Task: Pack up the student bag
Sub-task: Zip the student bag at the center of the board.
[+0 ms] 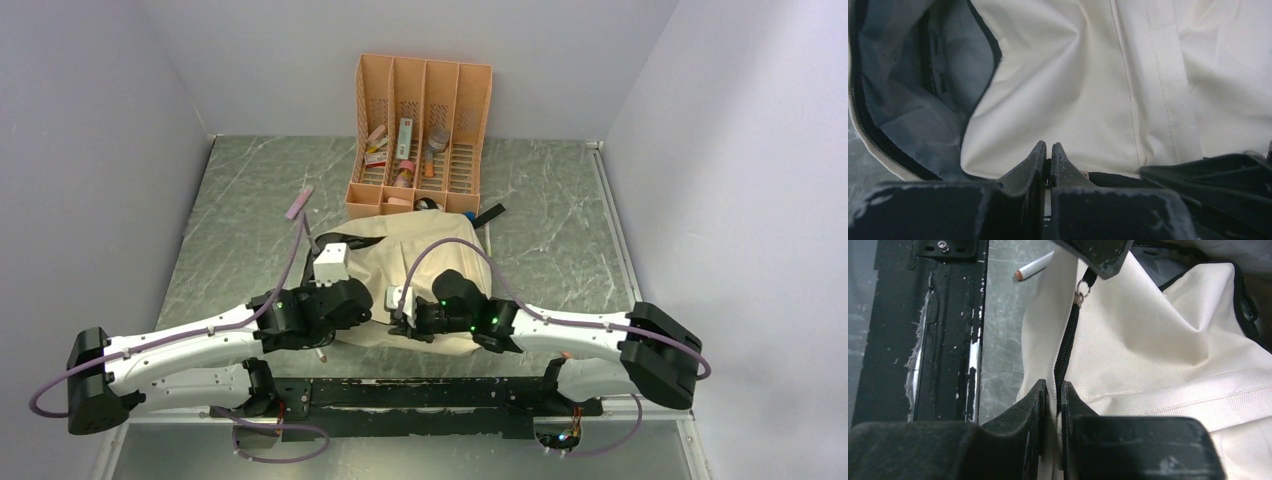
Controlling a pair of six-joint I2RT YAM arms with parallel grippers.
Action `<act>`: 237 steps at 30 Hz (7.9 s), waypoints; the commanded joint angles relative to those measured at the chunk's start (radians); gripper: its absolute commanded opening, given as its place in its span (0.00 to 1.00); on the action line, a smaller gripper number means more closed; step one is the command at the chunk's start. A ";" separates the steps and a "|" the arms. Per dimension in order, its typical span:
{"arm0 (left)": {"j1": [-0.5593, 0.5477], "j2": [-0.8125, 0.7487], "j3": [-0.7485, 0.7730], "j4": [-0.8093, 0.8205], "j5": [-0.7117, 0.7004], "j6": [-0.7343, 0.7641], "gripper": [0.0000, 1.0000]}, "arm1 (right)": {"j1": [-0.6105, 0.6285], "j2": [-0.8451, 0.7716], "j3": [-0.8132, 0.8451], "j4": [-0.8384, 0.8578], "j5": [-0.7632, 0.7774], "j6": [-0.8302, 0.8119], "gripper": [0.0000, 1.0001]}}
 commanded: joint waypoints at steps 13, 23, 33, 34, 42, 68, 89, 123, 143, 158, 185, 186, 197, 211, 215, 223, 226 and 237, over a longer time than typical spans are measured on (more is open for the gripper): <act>0.085 0.007 0.177 -0.274 -0.290 -0.030 0.05 | 0.005 -0.078 0.122 -0.588 0.101 -0.180 0.00; 0.095 -0.016 0.219 -0.390 -0.371 -0.093 0.05 | 0.003 -0.155 0.173 -0.805 0.198 -0.170 0.00; 0.095 -0.093 0.063 -0.068 -0.179 0.088 0.05 | 0.004 -0.267 0.150 -0.467 0.054 -0.023 0.39; 0.095 -0.099 0.050 -0.048 -0.163 0.092 0.05 | 0.002 -0.260 0.145 -0.395 0.044 0.009 0.39; 0.095 -0.113 0.040 -0.050 -0.146 0.085 0.05 | 0.003 -0.068 0.167 -0.012 0.136 0.303 0.37; 0.095 -0.135 0.026 -0.030 -0.132 0.086 0.05 | 0.007 0.290 0.163 0.402 -0.031 0.486 0.49; 0.108 -0.105 0.049 -0.013 -0.218 0.107 0.05 | 0.005 0.152 0.088 0.155 -0.179 0.332 0.00; 0.241 -0.042 0.126 0.190 -0.160 0.368 0.05 | 0.006 -0.135 0.024 0.073 0.112 0.498 0.20; 0.240 -0.072 0.099 0.217 -0.080 0.366 0.05 | 0.007 0.200 0.216 0.313 0.325 1.144 0.51; 0.241 -0.078 0.072 0.254 -0.023 0.350 0.05 | 0.042 0.326 0.302 0.224 0.347 1.153 0.53; 0.321 0.060 0.125 0.197 -0.014 0.349 0.05 | 0.083 0.293 0.174 0.278 0.116 0.919 0.00; 0.331 0.061 0.130 0.195 -0.015 0.352 0.05 | 0.083 0.291 0.169 0.279 0.090 0.913 0.00; 0.370 -0.001 0.173 0.266 0.014 0.451 0.05 | 0.083 0.265 0.124 0.258 -0.112 0.873 0.00; 0.370 -0.095 0.183 0.393 0.129 0.611 0.05 | 0.083 0.309 0.142 0.253 -0.197 0.865 0.00; 0.371 -0.013 0.200 0.379 0.023 0.609 0.05 | 0.083 0.307 0.151 0.220 -0.265 0.823 0.00; 0.399 0.090 0.214 0.507 0.023 0.658 0.05 | 0.084 0.279 0.114 0.228 -0.381 0.803 0.00; 0.425 0.126 0.221 0.554 0.052 0.677 0.05 | 0.087 0.273 0.100 0.234 -0.412 0.795 0.00; 0.527 0.307 0.270 0.660 0.197 0.720 0.05 | 0.093 0.248 0.093 0.164 -0.460 0.729 0.00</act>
